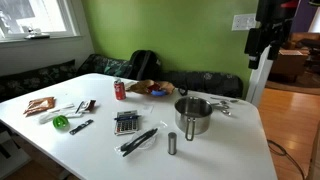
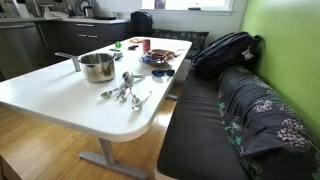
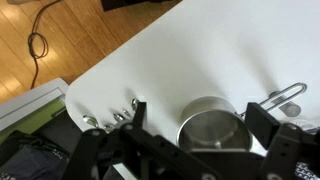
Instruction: Pick up the silver cylindrical object and move it to the top right side of the table
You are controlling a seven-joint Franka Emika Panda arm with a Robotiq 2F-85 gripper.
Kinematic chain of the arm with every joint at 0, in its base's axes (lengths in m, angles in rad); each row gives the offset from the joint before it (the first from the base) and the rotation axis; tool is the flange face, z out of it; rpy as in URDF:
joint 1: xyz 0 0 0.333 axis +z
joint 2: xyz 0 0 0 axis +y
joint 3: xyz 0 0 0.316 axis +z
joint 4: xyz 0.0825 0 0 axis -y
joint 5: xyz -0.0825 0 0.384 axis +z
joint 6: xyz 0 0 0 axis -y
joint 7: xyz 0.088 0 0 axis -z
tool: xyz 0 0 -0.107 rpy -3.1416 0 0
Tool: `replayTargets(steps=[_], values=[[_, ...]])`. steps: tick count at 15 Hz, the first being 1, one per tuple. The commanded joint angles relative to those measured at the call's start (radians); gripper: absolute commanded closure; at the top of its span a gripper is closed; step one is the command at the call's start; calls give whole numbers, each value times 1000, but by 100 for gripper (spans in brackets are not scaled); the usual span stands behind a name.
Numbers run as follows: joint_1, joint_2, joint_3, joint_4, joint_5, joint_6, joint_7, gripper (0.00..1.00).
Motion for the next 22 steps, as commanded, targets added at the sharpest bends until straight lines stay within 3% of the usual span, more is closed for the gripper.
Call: replayTargets(steps=[1, 7, 11, 16, 18, 19, 20, 22], values=[[16, 3, -15, 1, -10, -1, 8, 0], [10, 38, 4, 22, -36, 6, 15, 0], [-23, 293, 140, 153, -183, 110, -18, 0], [-54, 593, 265, 377, -428, 81, -34, 0], [-42, 714, 262, 471, -489, 81, -97, 0], [66, 772, 161, 517, -513, 80, -130, 0], [83, 631, 135, 404, -452, 112, -82, 0], [124, 723, 89, 475, -469, 115, -124, 0]])
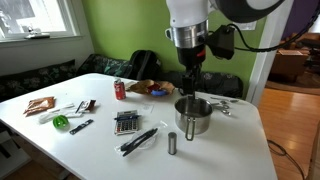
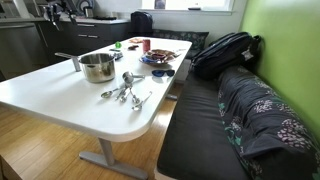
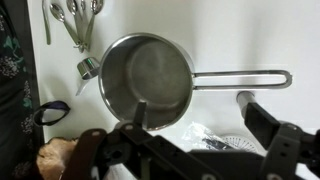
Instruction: Pick up the silver cylindrical object and move it to the top right side of the table
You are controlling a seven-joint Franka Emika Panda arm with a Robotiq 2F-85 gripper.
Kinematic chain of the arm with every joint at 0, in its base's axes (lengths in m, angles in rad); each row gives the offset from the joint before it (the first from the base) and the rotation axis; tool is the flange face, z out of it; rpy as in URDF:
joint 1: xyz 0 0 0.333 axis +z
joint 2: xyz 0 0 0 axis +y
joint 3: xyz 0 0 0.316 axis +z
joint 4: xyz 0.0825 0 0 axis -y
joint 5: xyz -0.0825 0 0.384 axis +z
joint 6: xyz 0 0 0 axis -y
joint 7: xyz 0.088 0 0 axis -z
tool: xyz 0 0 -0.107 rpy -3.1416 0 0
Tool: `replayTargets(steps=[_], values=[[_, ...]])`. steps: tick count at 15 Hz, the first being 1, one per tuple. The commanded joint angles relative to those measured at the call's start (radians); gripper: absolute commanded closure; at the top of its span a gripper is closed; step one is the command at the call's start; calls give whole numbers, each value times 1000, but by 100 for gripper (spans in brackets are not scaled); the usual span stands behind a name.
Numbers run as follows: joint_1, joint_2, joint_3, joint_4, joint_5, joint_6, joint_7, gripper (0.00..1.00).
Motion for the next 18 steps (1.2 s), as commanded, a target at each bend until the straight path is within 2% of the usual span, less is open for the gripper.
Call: replayTargets(steps=[1, 2, 4, 7, 9, 12, 14, 18], values=[[102, 18, -106, 18, 16, 4, -21, 0], [106, 32, -110, 29, 14, 4, -23, 0], [107, 85, -122, 39, 124, 85, -164, 0], [126, 139, -147, 43, 227, 197, -333, 0], [121, 182, -141, 64, 329, 200, -463, 0], [127, 258, -127, 116, 436, 103, -594, 0], [154, 298, -149, 150, 425, 45, -581, 0], [211, 343, -191, 191, 354, 18, -523, 0]])
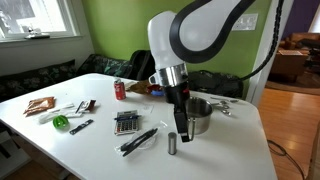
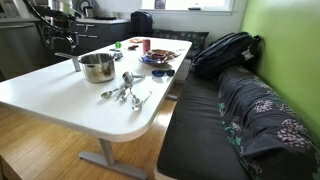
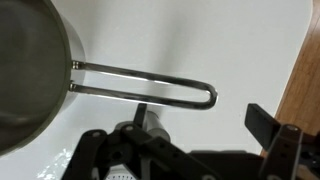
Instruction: Pick up the silver cylindrical object and move it to the top right side of the table
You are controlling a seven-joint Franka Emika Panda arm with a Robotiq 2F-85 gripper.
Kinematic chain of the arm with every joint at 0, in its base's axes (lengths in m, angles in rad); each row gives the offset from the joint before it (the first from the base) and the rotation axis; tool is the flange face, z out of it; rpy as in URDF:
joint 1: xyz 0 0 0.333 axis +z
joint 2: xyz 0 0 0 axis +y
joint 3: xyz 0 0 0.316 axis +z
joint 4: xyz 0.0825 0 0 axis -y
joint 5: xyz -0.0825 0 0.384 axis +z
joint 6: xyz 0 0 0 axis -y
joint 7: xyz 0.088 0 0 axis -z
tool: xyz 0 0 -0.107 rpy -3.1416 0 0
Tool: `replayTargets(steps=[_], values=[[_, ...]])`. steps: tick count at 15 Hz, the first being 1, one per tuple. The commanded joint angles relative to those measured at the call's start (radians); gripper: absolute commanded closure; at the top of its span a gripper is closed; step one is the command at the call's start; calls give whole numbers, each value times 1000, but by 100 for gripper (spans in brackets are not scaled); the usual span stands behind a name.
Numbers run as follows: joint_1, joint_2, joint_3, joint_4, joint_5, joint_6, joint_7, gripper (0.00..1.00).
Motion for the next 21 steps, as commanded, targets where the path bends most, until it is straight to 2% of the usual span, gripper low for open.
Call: replayTargets(steps=[1, 7, 12, 14, 21], values=[[61, 48, -48, 53, -54, -17, 34, 0], [108, 100, -96, 103, -163, 43, 54, 0], [105, 151, -99, 144, -157, 81, 37, 0], [94, 128, -91, 129, -139, 63, 28, 0], [107, 162, -97, 159, -141, 50, 47, 0]])
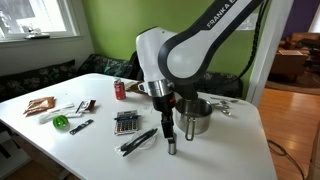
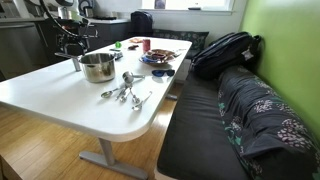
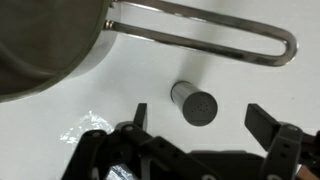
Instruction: Pick up the silver cylindrical object and move it to the top right side of the table
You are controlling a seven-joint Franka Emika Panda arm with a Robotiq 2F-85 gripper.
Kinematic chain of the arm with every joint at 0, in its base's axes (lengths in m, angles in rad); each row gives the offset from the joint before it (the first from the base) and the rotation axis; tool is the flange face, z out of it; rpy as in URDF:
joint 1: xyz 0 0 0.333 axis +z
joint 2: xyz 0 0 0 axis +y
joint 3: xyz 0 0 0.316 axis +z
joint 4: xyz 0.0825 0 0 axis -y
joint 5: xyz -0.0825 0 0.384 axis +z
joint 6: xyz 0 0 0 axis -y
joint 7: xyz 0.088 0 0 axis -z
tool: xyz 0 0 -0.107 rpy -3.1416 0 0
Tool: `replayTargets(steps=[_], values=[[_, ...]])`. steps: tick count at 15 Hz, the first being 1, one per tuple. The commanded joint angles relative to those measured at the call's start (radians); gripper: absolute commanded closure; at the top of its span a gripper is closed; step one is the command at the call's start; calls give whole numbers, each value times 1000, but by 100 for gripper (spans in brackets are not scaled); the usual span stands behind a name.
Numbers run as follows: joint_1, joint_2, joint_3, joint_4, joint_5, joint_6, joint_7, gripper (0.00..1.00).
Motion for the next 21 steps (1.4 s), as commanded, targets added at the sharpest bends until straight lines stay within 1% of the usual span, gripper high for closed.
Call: replayTargets(steps=[1, 2, 3, 5, 12, 13, 14, 15, 16, 18, 21], values=[[15, 22, -7, 19, 2, -23, 14, 0], [18, 24, -9, 18, -2, -22, 20, 0], [21, 26, -12, 19, -4, -19, 27, 8], [26, 30, -14, 18, -7, -14, 38, 34], [53, 23, -35, 13, -33, -22, 87, 88], [42, -12, -24, -14, -18, -6, 81, 88], [34, -62, -23, -63, -11, 43, 99, 88], [5, -131, -10, -134, 22, 125, 106, 88], [-18, -196, -4, -193, 49, 167, 110, 88], [-53, -281, 2, -274, 112, 256, 116, 88], [-105, -431, -23, -406, 188, 352, 135, 88]])
